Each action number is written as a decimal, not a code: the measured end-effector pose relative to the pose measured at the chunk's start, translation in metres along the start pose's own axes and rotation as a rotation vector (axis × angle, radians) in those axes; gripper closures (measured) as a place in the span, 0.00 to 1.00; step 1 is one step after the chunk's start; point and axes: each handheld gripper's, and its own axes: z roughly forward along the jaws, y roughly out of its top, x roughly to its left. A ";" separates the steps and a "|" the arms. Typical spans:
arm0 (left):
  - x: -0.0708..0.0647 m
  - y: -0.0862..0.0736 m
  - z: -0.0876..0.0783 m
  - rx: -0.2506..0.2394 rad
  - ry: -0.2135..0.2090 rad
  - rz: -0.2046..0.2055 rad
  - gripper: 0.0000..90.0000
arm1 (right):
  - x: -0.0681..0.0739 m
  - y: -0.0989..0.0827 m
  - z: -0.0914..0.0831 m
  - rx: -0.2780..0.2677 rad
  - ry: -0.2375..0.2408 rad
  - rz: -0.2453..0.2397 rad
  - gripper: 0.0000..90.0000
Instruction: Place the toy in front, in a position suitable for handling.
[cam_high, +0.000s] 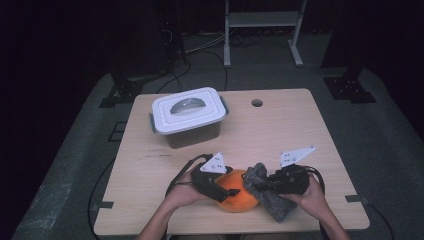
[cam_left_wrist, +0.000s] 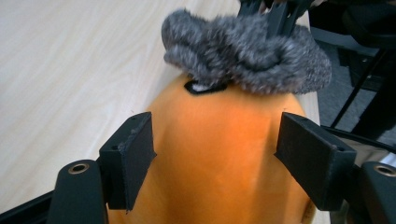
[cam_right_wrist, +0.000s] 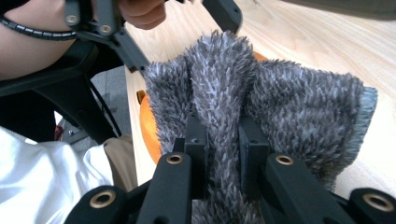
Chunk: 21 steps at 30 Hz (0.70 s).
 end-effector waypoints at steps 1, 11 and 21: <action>-0.001 -0.003 0.004 0.008 -0.015 -0.002 0.31 | 0.001 0.000 -0.002 -0.003 -0.009 -0.002 0.85; -0.004 0.000 0.002 0.014 -0.018 0.030 0.19 | 0.002 0.000 -0.003 -0.012 -0.036 0.001 0.85; -0.002 -0.009 0.009 0.021 -0.035 0.053 0.42 | 0.009 0.004 0.001 0.006 -0.040 -0.060 0.85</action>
